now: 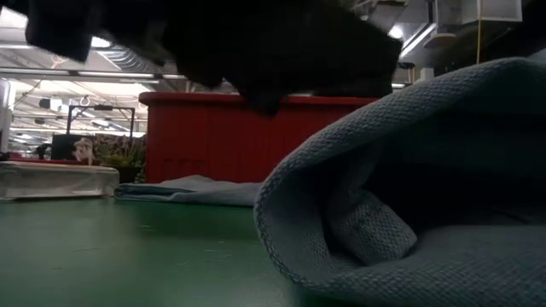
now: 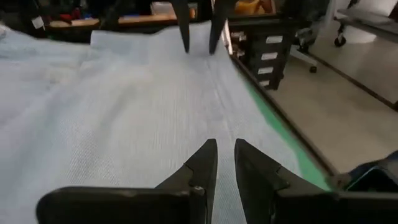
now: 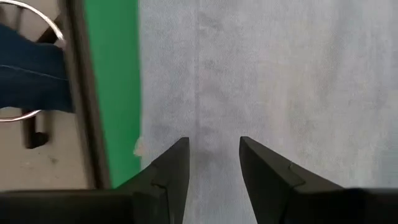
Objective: Fold Laundry from Bin
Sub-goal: Fold the blue pants
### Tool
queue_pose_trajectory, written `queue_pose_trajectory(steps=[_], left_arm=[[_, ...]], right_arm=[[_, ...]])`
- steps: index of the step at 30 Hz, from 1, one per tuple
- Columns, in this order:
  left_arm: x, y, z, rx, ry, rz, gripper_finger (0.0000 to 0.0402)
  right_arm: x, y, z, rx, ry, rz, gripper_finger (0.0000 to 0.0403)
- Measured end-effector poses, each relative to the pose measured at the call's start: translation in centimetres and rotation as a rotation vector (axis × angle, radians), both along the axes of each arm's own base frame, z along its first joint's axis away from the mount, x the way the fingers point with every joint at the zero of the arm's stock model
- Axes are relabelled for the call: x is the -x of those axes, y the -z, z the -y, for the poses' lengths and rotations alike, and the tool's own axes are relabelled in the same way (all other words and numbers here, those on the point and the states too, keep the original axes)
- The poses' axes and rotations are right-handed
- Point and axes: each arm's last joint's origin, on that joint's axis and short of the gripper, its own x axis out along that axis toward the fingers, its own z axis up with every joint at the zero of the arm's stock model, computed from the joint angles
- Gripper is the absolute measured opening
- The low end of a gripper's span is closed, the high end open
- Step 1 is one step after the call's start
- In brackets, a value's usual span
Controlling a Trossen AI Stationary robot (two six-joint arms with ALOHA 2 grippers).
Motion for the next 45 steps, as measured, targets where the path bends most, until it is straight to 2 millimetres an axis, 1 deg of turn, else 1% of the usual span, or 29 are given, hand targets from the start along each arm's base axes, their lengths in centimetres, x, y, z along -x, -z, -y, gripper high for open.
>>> queue_pose_trajectory(steps=[2, 5, 7, 12, 16, 19, 22, 26, 28, 32, 35, 40, 45], left_arm=[[0.0, 1.1, 0.0, -0.029, 0.006, -0.035, 0.0053], [0.2, 3.1, -0.3, -0.122, 0.026, -0.112, 0.0053], [0.1, 4.1, -0.7, -0.112, 0.007, -0.16, 0.0053], [-0.4, 4.4, -1.4, -0.024, 0.016, -0.199, 0.0053], [-0.4, 4.3, -1.5, -0.007, 0.028, -0.203, 0.0053], [-0.3, 3.9, -1.2, 0.002, 0.034, -0.192, 0.0053], [-0.1, 3.3, -1.1, 0.005, 0.043, -0.192, 0.0053], [0.0, 1.2, -0.8, 0.036, 0.054, -0.132, 0.0053], [0.0, 0.3, -0.7, 0.047, 0.059, -0.107, 0.0053], [-0.1, -0.2, -0.5, 0.072, 0.064, -0.058, 0.0053], [-0.1, -0.4, -0.3, 0.08, 0.08, -0.054, 0.0053], [0.6, -0.3, 0.7, 0.094, 0.117, -0.072, 0.0053], [1.2, 0.8, 1.6, 0.07, 0.138, -0.119, 0.0053]], right_arm=[[0.0, 0.3, 0.0, 0.012, 0.0, -0.004, 0.014], [-0.1, 1.0, 0.0, 0.046, 0.001, -0.01, 0.014], [-0.2, 1.9, -0.2, 0.066, 0.001, -0.031, 0.014], [-0.3, 4.4, -0.8, 0.076, -0.003, -0.123, 0.014], [-0.4, 4.9, -1.0, 0.057, -0.003, -0.168, 0.014], [-0.3, 4.3, -0.9, 0.044, -0.003, -0.175, 0.014], [-0.2, 3.0, -1.0, 0.037, -0.007, -0.176, 0.014], [-0.3, 0.5, -1.2, 0.024, -0.011, -0.151, 0.014], [-0.3, -0.4, -1.2, 0.035, -0.009, -0.164, 0.014], [-0.2, -1.6, -1.3, 0.026, -0.011, -0.205, 0.014], [-0.2, -1.8, -1.4, 0.007, -0.013, -0.217, 0.014], [0.0, -1.7, -1.6, -0.035, -0.016, -0.285, 0.014], [0.4, -1.5, -1.9, -0.032, -0.026, -0.299, 0.014]])
